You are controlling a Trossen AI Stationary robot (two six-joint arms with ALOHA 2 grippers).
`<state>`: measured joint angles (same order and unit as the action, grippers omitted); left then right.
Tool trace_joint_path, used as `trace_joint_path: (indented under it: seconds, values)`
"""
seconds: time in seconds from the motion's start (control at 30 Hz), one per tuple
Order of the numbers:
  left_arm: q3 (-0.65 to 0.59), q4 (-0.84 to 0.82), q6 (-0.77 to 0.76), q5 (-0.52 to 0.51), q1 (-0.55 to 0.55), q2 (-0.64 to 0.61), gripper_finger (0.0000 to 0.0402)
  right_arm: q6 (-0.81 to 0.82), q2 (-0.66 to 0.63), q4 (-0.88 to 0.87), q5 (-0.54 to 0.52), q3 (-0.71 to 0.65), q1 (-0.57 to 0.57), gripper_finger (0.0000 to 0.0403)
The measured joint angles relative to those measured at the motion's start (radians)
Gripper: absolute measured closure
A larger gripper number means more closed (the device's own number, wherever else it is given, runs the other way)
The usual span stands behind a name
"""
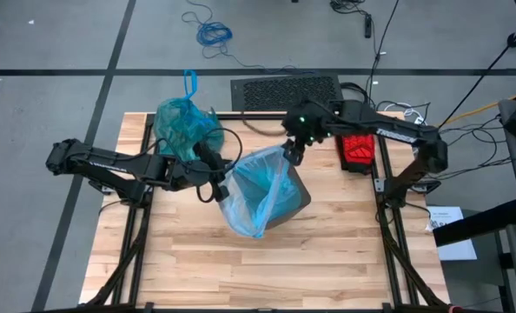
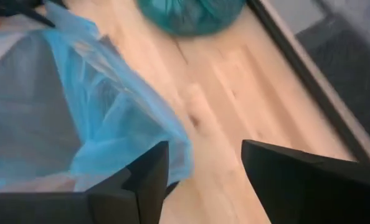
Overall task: Place trash/remove bag and relplace
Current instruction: Insert the blue trash bag into the trash bin
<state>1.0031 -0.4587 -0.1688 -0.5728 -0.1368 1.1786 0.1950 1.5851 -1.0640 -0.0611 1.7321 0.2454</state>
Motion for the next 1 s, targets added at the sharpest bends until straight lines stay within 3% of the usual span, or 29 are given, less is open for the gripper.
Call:
trace_joint_path:
  seconds: [0.1, 0.2, 0.37, 0.43, 0.6, 1.0]
  values:
    - [0.000, -0.001, -0.001, -0.002, 0.000, 0.000, 0.0324, 0.038, 0.015, -0.002, 0.113, 0.000, 0.045, 0.0210]
    - [0.000, -0.003, -0.002, -0.004, 0.001, 0.000, 0.0324, 0.058, 0.025, -0.041, 0.141, 0.000, 0.057, 0.0243]
    - [0.000, 0.002, -0.009, -0.005, 0.001, 0.000, 0.0324, 0.058, 0.029, -0.100, 0.101, -0.006, 0.044, 0.0361]
    - [0.000, 0.007, -0.009, -0.005, 0.000, 0.000, 0.0324, 0.055, 0.025, -0.115, 0.059, -0.008, 0.027, 0.0390]
    - [0.001, 0.009, -0.008, -0.005, -0.001, 0.000, 0.0324, 0.058, 0.021, -0.162, 0.007, -0.012, 0.003, 0.0401]
    - [0.002, -0.012, -0.015, -0.007, -0.001, 0.011, 0.0332, 0.056, 0.021, -0.116, 0.012, -0.122, 0.004, 0.0403]
